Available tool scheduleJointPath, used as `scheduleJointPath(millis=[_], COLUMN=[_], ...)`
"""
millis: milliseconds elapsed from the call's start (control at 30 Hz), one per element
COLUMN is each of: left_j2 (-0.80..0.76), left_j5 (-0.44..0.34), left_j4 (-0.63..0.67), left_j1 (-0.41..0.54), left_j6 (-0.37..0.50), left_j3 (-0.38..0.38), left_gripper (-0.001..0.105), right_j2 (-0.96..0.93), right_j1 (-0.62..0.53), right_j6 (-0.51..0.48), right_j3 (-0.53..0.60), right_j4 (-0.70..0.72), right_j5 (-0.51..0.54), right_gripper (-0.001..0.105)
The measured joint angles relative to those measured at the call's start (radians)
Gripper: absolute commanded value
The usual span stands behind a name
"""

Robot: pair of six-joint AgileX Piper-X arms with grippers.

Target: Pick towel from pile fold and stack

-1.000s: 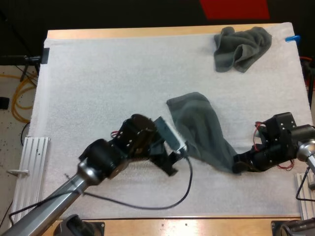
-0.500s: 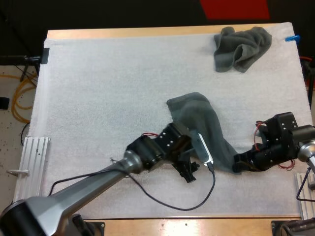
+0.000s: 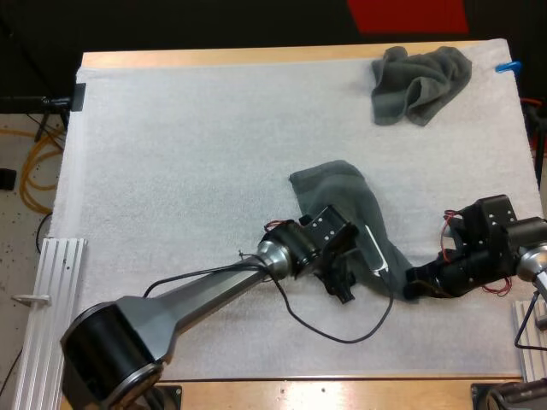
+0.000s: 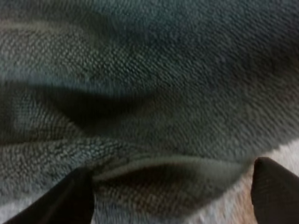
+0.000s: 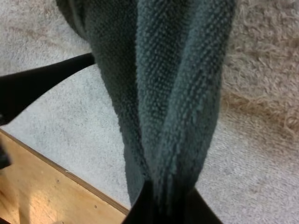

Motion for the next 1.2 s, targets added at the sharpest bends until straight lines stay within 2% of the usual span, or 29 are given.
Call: scheduleJointPath(millis=[67,133,167,233,267,333,567,767,900,1100,1200], left_j2=[0.020,0.036,0.038,0.038,0.038,0.038,0.036,-0.065,-0.178,-0.307,-0.355], left_j5=[0.001,0.003,0.003,0.003,0.003,0.005,0.005,0.029,0.153,0.448,0.551], left_j4=[0.001,0.004,0.004,0.006,0.006,0.006,0.035,0.084,0.106,0.116,0.118], left_j1=[0.000,0.000,0.000,0.000,0.000,0.000,0.000,0.024,0.086,0.229,0.284], left_j6=[0.000,0.000,0.001,0.001,0.001,0.003,0.005,-0.001,-0.031,-0.114,-0.162], left_j3=[-0.002,-0.002,-0.002,-0.002,-0.005,-0.007,-0.048,-0.065,-0.066,-0.066,-0.066], left_gripper=[0.061,0.046,0.043,0.023,0.017,0.000,0.000,0.000,0.000,0.000,0.000], right_j2=[0.000,0.000,0.000,0.000,0.000,0.000,0.000,-0.002,-0.044,-0.135,-0.177], right_j1=[0.000,0.000,0.000,0.000,0.000,0.000,0.000,0.000,0.000,0.000,0.000], right_j6=[0.000,0.000,0.000,0.000,0.000,0.000,0.000,0.000,0.006,0.024,0.058], right_j3=[0.000,0.000,0.000,0.000,0.000,0.000,0.000,0.000,-0.001,-0.078,-0.145], right_j4=[0.000,0.000,0.000,0.000,-0.005,-0.017,-0.049,-0.081,-0.109,-0.123,-0.123], right_j5=[0.000,0.000,0.000,0.000,0.000,0.000,0.020,0.117,0.183,0.198,0.198], right_gripper=[0.000,0.000,0.000,0.000,0.000,0.000,0.000,0.000,0.000,0.000,0.000])
